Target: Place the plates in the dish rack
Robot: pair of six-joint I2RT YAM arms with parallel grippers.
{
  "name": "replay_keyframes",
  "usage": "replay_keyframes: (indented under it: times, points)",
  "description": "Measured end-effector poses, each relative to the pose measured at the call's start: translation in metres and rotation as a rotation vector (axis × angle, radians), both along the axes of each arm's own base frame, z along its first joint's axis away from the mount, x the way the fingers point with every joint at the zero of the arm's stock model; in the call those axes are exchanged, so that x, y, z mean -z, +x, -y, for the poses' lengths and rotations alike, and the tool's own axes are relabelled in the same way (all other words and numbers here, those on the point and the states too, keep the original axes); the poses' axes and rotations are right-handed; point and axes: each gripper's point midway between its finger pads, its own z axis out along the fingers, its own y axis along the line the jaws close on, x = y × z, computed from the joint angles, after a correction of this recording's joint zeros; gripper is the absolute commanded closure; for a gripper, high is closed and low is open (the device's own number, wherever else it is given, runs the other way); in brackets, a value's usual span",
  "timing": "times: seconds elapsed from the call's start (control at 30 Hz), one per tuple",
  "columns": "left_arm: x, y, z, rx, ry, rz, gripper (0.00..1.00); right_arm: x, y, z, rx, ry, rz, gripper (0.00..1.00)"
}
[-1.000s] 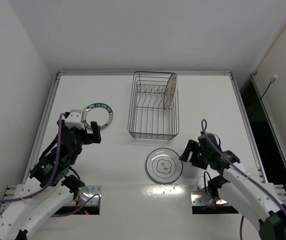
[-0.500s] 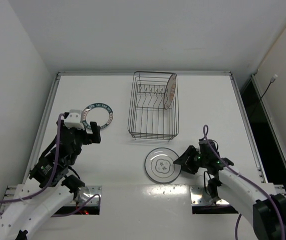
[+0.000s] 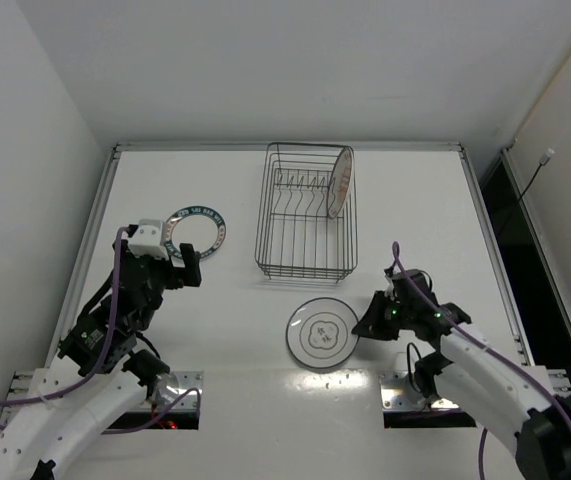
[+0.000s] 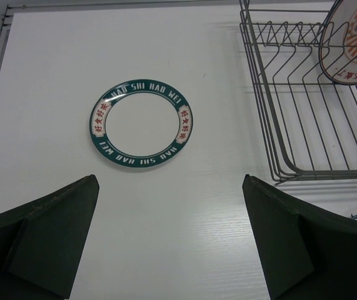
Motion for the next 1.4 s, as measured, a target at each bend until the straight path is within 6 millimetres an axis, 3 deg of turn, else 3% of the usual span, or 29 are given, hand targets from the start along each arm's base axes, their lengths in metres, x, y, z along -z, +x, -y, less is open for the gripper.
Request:
replay_keyframes:
  times: [0.2, 0.4, 0.5, 0.63, 0.8, 0.93, 1.03, 1.17, 1.4]
  points:
    - [0.0, 0.0, 0.0, 0.0, 0.0, 0.0, 0.0, -0.056, 0.006, 0.002, -0.187, -0.068, 0.242, 1.0]
    - [0.0, 0.0, 0.0, 0.0, 0.0, 0.0, 0.0, -0.138, 0.045, 0.003, -0.192, -0.128, 0.457, 1.0]
    - [0.0, 0.0, 0.0, 0.0, 0.0, 0.0, 0.0, -0.181, 0.081, 0.001, -0.135, -0.168, 0.529, 1.0]
    - [0.0, 0.0, 0.0, 0.0, 0.0, 0.0, 0.0, -0.23, 0.146, -0.002, -0.031, -0.263, 0.598, 1.0]
    - [0.0, 0.0, 0.0, 0.0, 0.0, 0.0, 0.0, -0.274, 0.248, -0.013, 0.108, -0.472, 0.689, 1.0]
    - [0.0, 0.0, 0.0, 0.001, 0.0, 0.0, 0.0, -0.276, 0.308, -0.021, 0.184, -0.645, 0.701, 1.0]
    - [0.0, 0.0, 0.001, 0.003, 0.0, 0.0, 0.0, -0.261, 0.333, -0.02, 0.226, -0.779, 0.681, 1.0]
    - [0.001, 0.0, 0.001, 0.004, 0.002, -0.003, 0.0, -0.233, 0.342, -0.01, 0.234, -0.935, 0.629, 1.0]
    - [0.002, 0.001, 0.001, 0.004, 0.004, -0.007, 0.0, -0.229, 0.342, 0.006, 0.269, -1.045, 0.611, 1.0]
